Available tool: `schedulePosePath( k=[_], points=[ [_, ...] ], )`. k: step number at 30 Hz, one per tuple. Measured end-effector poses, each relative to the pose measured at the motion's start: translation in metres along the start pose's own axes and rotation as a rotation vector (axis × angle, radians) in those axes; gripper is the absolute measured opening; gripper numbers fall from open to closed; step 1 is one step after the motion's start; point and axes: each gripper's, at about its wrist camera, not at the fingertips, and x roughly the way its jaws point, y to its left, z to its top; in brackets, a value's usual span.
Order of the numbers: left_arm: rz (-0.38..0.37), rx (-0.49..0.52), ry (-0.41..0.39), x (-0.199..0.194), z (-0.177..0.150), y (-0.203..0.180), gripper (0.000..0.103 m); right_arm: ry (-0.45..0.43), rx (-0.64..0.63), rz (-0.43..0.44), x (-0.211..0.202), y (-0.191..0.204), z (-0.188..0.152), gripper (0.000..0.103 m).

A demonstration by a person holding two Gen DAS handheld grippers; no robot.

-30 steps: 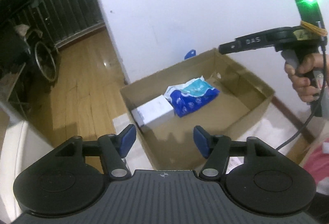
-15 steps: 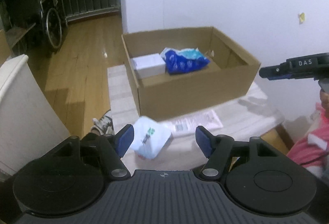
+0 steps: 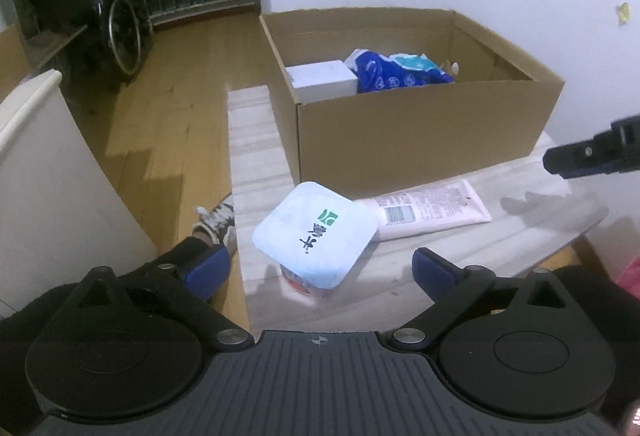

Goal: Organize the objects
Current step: 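Lower the left gripper around the white yogurt cup and close it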

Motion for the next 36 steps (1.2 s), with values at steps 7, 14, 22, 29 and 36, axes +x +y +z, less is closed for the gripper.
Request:
schedulePosePath(
  k=[7,14,22,29,36],
  points=[
    [-0.038,-0.045,-0.002,0.022,-0.014,-0.004,0.1,0.039,-0.048,0.072,0.024,0.027,0.0,0.057],
    [-0.084,-0.096,-0.055,0.037,-0.027,-0.002,0.1,0.088,-0.085,0.124,0.048,0.043,-0.003,0.061],
    [-0.145,-0.213,-0.19,0.036,-0.042,0.015,0.083,0.13,-0.099,0.165,0.071,0.054,0.0,0.061],
    [-0.139,-0.246,-0.228,0.031,-0.048,0.026,0.056,0.156,-0.132,0.21,0.079,0.072,-0.002,0.061],
    [-0.172,-0.175,-0.236,0.021,-0.058,0.017,0.056,0.186,-0.161,0.239,0.083,0.086,-0.006,0.061]
  ],
)
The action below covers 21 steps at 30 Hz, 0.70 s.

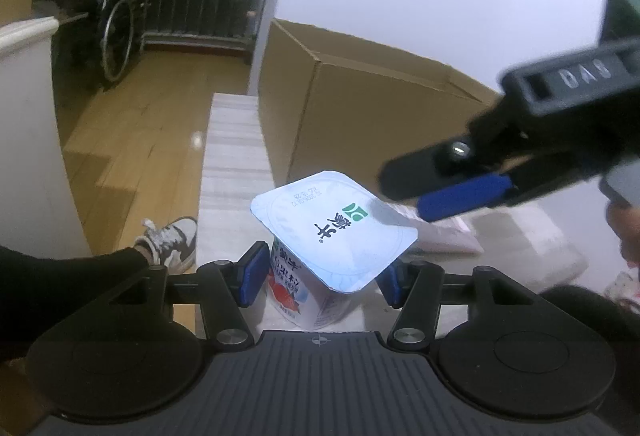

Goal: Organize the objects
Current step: 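Lower the left gripper around the white yogurt cup and close it, then grasp the yogurt cup lid with the right gripper while the left gripper holds the cup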

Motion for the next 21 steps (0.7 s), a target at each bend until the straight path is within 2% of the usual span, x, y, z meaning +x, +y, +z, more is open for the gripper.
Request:
schedulePosePath(
  k=[15,21],
  points=[
    [-0.063,0.019,-0.009,-0.008,-0.011,-0.006,0.056,0.087,-0.04,0.02,0.015,0.01,-0.014,0.062],
    [-0.067,0.042,-0.01,-0.009,-0.013,-0.009,0.056,0.081,-0.057,0.042,0.021,0.017,-0.017,0.064]
  ],
)
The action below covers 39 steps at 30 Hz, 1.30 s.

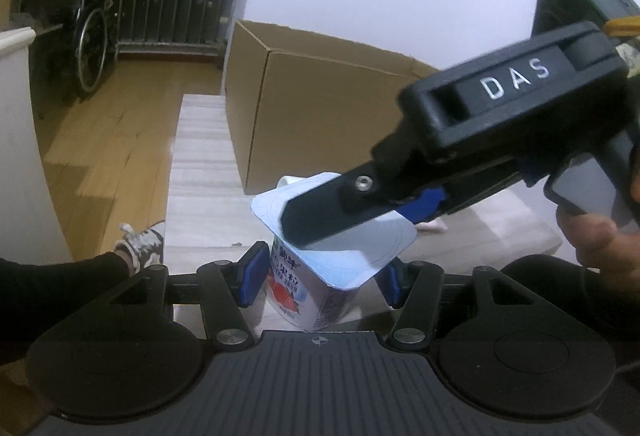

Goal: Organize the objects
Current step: 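Grasp the yogurt cup lid with the right gripper while the left gripper holds the cup, then carry the yogurt cup with both grippers and lower it into the cardboard box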

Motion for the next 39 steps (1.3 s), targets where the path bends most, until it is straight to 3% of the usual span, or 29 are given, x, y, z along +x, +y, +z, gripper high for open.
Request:
schedulePosePath(
  k=[10,11,15,24,29,33,39],
  points=[
    [0.018,0.02,0.009,-0.003,0.001,-0.007,0.055,-0.024,-0.087,-0.034,-0.004,0.016,-0.008,0.062],
    [0.019,0.011,0.012,-0.004,0.001,-0.007,0.055,-0.032,-0.087,-0.037,-0.007,0.016,-0.008,0.053],
    [0.006,-0.02,0.008,-0.011,0.006,-0.004,0.053,-0.034,-0.043,0.007,-0.018,0.009,-0.007,0.048],
    [0.008,0.06,0.006,-0.022,0.029,-0.026,0.053,-0.097,-0.02,0.058,-0.058,0.01,-0.005,0.047],
    [-0.037,0.11,-0.053,-0.032,0.065,-0.041,0.053,-0.196,-0.06,0.055,-0.104,0.022,0.01,0.046],
    [-0.037,0.181,-0.096,-0.033,0.105,-0.054,0.053,-0.259,-0.053,0.071,-0.134,0.025,0.04,0.046],
    [-0.065,0.246,-0.053,0.016,0.169,-0.043,0.053,-0.299,-0.058,0.025,-0.135,0.01,0.105,0.046]
  ],
)
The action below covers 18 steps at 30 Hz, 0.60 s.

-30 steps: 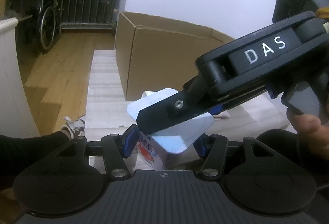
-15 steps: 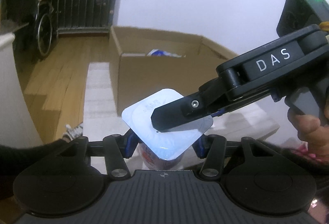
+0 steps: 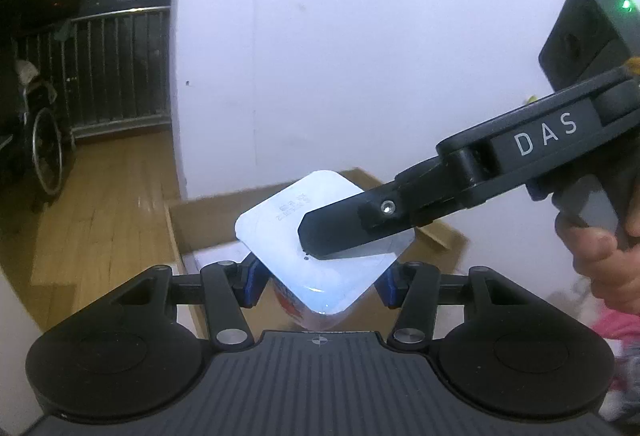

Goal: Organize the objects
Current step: 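Carry the yogurt cup with both grippers and lower it into the cardboard box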

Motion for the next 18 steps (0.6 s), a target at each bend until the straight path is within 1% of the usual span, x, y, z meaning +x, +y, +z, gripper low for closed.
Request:
schedulePosePath(
  k=[3,6,8,9,12,15,16,18],
  points=[
    [-0.004,0.053,0.096,0.045,0.013,0.016,0.053,0.057,0.082,-0.033,0.033,-0.029,0.024,0.046],
    [-0.018,0.042,0.211,0.09,0.017,0.034,0.053,0.116,0.179,-0.061,0.069,-0.062,0.036,0.047],
    [-0.017,0.032,0.278,0.115,0.016,0.046,0.053,0.152,0.243,-0.062,0.088,-0.083,0.038,0.047],
    [-0.015,0.048,0.323,0.127,0.015,0.049,0.053,0.174,0.266,-0.069,0.097,-0.092,0.039,0.047],
    [0.0,0.127,0.451,0.159,0.013,0.053,0.053,0.209,0.346,-0.075,0.119,-0.115,0.03,0.047],
    [0.026,0.178,0.55,0.183,0.006,0.055,0.053,0.242,0.387,-0.083,0.137,-0.128,0.025,0.047],
    [0.041,0.218,0.585,0.189,0.004,0.053,0.054,0.248,0.396,-0.086,0.141,-0.129,0.023,0.046],
    [0.096,0.348,0.651,0.2,-0.004,0.044,0.054,0.257,0.406,-0.087,0.148,-0.131,0.02,0.046]
  ],
)
